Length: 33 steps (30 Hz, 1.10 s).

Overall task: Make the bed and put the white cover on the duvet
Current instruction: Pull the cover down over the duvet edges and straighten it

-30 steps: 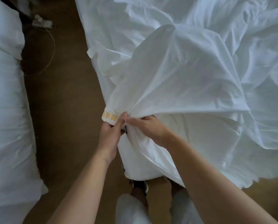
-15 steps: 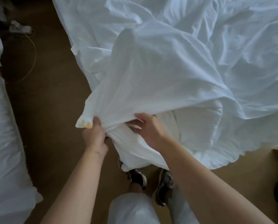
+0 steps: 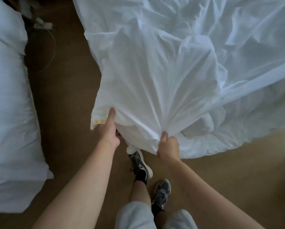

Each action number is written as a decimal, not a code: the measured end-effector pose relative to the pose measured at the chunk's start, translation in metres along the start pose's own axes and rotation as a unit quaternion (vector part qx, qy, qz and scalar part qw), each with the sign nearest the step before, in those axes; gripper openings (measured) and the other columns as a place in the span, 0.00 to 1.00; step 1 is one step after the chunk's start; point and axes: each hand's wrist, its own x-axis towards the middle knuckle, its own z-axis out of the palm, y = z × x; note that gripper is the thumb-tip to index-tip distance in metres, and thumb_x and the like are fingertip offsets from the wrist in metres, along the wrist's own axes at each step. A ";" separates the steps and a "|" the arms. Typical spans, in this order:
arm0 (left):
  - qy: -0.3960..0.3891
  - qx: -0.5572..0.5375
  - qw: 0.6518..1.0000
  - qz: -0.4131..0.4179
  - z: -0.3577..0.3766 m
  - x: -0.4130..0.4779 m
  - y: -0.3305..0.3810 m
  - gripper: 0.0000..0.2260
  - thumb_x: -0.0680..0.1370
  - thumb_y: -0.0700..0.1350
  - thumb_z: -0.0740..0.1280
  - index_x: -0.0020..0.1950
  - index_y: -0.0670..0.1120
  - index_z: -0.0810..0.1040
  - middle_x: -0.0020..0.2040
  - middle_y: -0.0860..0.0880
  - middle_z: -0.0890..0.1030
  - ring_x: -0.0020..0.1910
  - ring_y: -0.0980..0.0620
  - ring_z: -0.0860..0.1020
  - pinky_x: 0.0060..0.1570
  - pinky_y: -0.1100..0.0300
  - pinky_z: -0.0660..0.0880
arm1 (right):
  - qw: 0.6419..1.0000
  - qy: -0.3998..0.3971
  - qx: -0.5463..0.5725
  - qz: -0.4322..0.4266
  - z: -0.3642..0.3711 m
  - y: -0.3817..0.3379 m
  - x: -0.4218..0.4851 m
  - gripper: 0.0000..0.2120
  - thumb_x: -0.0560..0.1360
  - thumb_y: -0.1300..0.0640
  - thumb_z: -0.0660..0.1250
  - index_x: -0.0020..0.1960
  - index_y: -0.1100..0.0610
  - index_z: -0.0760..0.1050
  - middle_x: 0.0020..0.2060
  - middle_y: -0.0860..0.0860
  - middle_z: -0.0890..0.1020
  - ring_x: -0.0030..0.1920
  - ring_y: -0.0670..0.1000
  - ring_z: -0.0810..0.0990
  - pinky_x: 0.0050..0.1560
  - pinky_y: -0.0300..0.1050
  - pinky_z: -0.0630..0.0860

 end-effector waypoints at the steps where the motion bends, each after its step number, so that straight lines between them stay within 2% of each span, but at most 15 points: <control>1: -0.013 0.007 1.000 -0.023 0.001 -0.003 -0.002 0.23 0.70 0.54 0.80 0.60 0.48 0.79 0.54 0.48 0.85 0.53 0.46 0.83 0.56 0.47 0.80 | 1.000 -0.005 -0.011 0.008 -0.004 0.020 -0.005 0.23 0.85 0.45 0.51 0.43 0.61 0.71 0.38 0.60 0.81 0.36 0.59 0.82 0.38 0.53 0.81; 4: -0.009 0.012 0.998 -0.063 -0.004 -0.004 -0.012 0.19 0.72 0.45 0.79 0.61 0.47 0.78 0.57 0.45 0.84 0.54 0.43 0.82 0.58 0.45 0.79 | 0.994 -0.032 0.053 0.093 -0.021 0.054 -0.011 0.21 0.86 0.48 0.52 0.50 0.64 0.73 0.36 0.58 0.79 0.30 0.54 0.77 0.23 0.39 0.74; 6: 0.022 0.009 0.998 -0.060 -0.009 -0.002 -0.020 0.20 0.73 0.41 0.76 0.63 0.47 0.77 0.57 0.45 0.83 0.53 0.42 0.82 0.53 0.45 0.81 | 0.988 -0.037 0.094 0.113 -0.032 0.054 -0.007 0.17 0.86 0.51 0.54 0.53 0.64 0.73 0.37 0.57 0.81 0.29 0.52 0.77 0.21 0.37 0.71; 8: 0.042 -0.014 0.998 -0.036 -0.016 -0.001 -0.021 0.18 0.74 0.38 0.72 0.63 0.48 0.77 0.56 0.45 0.83 0.53 0.43 0.82 0.45 0.49 0.81 | 0.978 -0.034 0.177 0.109 -0.035 0.048 0.001 0.10 0.83 0.55 0.60 0.54 0.62 0.73 0.44 0.58 0.84 0.35 0.53 0.82 0.27 0.39 0.75; 10: 0.046 -0.050 0.998 -0.010 -0.024 0.000 -0.019 0.15 0.75 0.36 0.68 0.60 0.48 0.78 0.55 0.46 0.84 0.52 0.44 0.83 0.41 0.52 0.81 | 0.957 -0.041 0.272 0.096 -0.036 0.039 0.010 0.08 0.80 0.58 0.65 0.57 0.61 0.74 0.51 0.57 0.83 0.45 0.53 0.85 0.39 0.45 0.79; 14: 0.078 -0.025 0.997 -0.005 -0.055 0.011 -0.028 0.17 0.75 0.35 0.67 0.62 0.46 0.79 0.57 0.45 0.84 0.54 0.44 0.83 0.54 0.47 0.81 | 0.890 -0.075 0.445 0.060 -0.049 0.016 0.023 0.16 0.79 0.53 0.71 0.64 0.57 0.74 0.54 0.55 0.82 0.55 0.56 0.83 0.56 0.53 0.80; 16: 0.121 0.056 0.991 -0.006 -0.060 0.015 -0.035 0.17 0.74 0.38 0.70 0.63 0.45 0.77 0.60 0.44 0.82 0.54 0.44 0.82 0.57 0.46 0.81 | 0.881 -0.053 0.468 0.043 -0.054 0.009 0.035 0.15 0.79 0.55 0.71 0.63 0.57 0.75 0.56 0.55 0.83 0.56 0.57 0.83 0.55 0.53 0.81; 18: 0.203 0.170 0.962 0.061 -0.044 0.009 -0.033 0.25 0.73 0.44 0.73 0.68 0.46 0.72 0.68 0.42 0.76 0.59 0.42 0.79 0.59 0.45 0.80 | 0.909 -0.026 0.414 0.042 -0.052 0.006 0.043 0.10 0.80 0.58 0.69 0.59 0.58 0.75 0.55 0.56 0.82 0.54 0.57 0.83 0.47 0.49 0.83; 20: 0.206 0.297 0.897 0.254 -0.017 -0.006 -0.023 0.32 0.74 0.50 0.72 0.75 0.48 0.64 0.75 0.41 0.65 0.70 0.39 0.69 0.64 0.42 0.74 | 0.945 -0.004 0.320 0.065 -0.047 0.006 0.045 0.07 0.79 0.60 0.68 0.55 0.59 0.73 0.53 0.58 0.81 0.49 0.57 0.84 0.39 0.47 0.83; 23: 0.113 0.364 0.681 0.625 0.034 -0.038 0.001 0.30 0.76 0.54 0.71 0.74 0.44 0.69 0.74 0.38 0.67 0.72 0.38 0.68 0.68 0.42 0.68 | 0.985 0.009 0.153 0.079 -0.045 0.007 0.042 0.09 0.79 0.59 0.65 0.56 0.63 0.73 0.46 0.59 0.83 0.39 0.55 0.86 0.40 0.48 0.83; 25: 0.008 0.421 0.554 0.718 0.076 -0.055 0.015 0.27 0.75 0.54 0.71 0.72 0.46 0.73 0.75 0.39 0.68 0.73 0.38 0.67 0.70 0.40 0.64 | 0.994 -0.006 0.072 0.079 -0.052 -0.002 0.035 0.11 0.79 0.56 0.65 0.56 0.63 0.75 0.43 0.56 0.85 0.35 0.53 0.87 0.39 0.47 0.81; 27: -0.067 0.534 0.472 0.698 0.121 -0.064 0.027 0.31 0.73 0.56 0.71 0.75 0.52 0.70 0.79 0.41 0.63 0.77 0.37 0.61 0.74 0.36 0.57 | 0.998 -0.012 -0.031 0.062 -0.066 -0.019 0.026 0.19 0.80 0.45 0.64 0.53 0.63 0.78 0.38 0.54 0.86 0.35 0.54 0.87 0.36 0.45 0.79; 29: -0.072 0.664 0.424 0.612 0.157 -0.056 0.036 0.39 0.72 0.61 0.71 0.80 0.57 0.60 0.79 0.44 0.62 0.78 0.38 0.58 0.76 0.35 0.49 | 0.984 0.092 -0.154 0.008 -0.082 -0.041 0.027 0.30 0.79 0.34 0.58 0.49 0.62 0.79 0.39 0.54 0.85 0.41 0.57 0.85 0.41 0.47 0.75; 31: -0.054 0.771 0.368 0.518 0.177 -0.031 0.038 0.41 0.73 0.63 0.69 0.81 0.58 0.54 0.73 0.44 0.70 0.75 0.41 0.65 0.77 0.36 0.48 | 0.944 0.261 -0.177 -0.096 -0.103 -0.069 0.038 0.28 0.80 0.35 0.56 0.49 0.59 0.78 0.46 0.56 0.82 0.49 0.60 0.81 0.46 0.50 0.72; 33: -0.072 0.856 0.301 0.414 0.182 -0.009 0.026 0.34 0.76 0.61 0.64 0.80 0.55 0.58 0.70 0.43 0.74 0.72 0.42 0.70 0.76 0.37 0.54 | 0.898 0.360 -0.117 -0.224 -0.128 -0.099 0.064 0.19 0.81 0.41 0.60 0.54 0.56 0.77 0.54 0.56 0.79 0.55 0.60 0.77 0.53 0.53 0.71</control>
